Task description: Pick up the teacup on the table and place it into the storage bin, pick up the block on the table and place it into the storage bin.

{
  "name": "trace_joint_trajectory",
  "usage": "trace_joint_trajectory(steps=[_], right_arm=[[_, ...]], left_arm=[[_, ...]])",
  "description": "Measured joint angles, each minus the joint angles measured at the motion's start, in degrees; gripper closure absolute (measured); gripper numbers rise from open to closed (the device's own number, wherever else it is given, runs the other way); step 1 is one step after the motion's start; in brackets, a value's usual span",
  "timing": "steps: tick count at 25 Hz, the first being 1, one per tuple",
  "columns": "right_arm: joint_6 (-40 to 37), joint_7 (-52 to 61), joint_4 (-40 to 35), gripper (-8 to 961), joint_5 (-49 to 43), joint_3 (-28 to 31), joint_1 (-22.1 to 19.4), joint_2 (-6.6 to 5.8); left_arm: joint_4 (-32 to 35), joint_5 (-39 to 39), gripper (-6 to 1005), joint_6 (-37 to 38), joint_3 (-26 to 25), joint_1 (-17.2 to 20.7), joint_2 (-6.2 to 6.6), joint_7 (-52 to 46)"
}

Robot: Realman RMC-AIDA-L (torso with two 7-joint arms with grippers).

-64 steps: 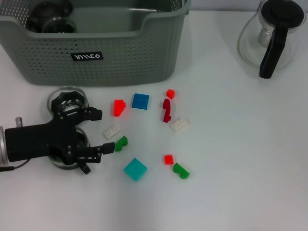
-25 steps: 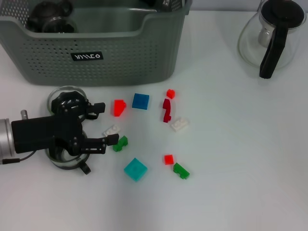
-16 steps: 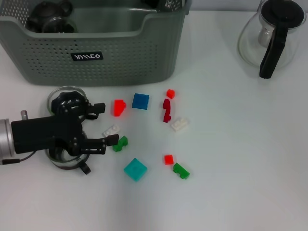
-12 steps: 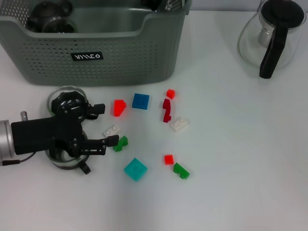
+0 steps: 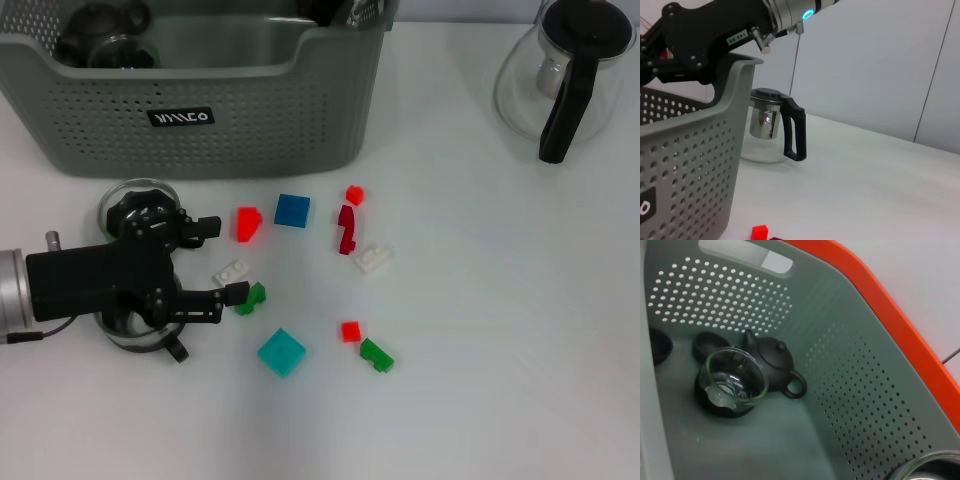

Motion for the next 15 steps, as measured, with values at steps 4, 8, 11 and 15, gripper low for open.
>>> trace_joint_trajectory(steps=[4, 8, 11, 15], right_arm=[[0.0, 0.2, 0.0, 890, 0.0, 0.0, 0.0, 0.0], [-0.1, 0.3, 0.0, 878, 0.0, 0.0, 0.0, 0.0], [-0.2, 0.3, 0.0, 866, 0.1, 0.0, 0.0, 0.0], [-0.4, 0.8, 0.0, 851, 0.1, 0.1, 0.0, -0.05]], left_arm=[[0.0, 0.0, 67, 0.1, 0.0, -0.1, 0.0, -0.1], [0.0, -0.1, 67, 0.2, -0.1, 0.1, 0.0, -0.1], [0.0, -0.1, 67, 0.2, -0.1, 0.1, 0.0, -0.1], [0.0, -0.1, 67, 0.1, -0.1, 0.0, 0.0, -0.1]])
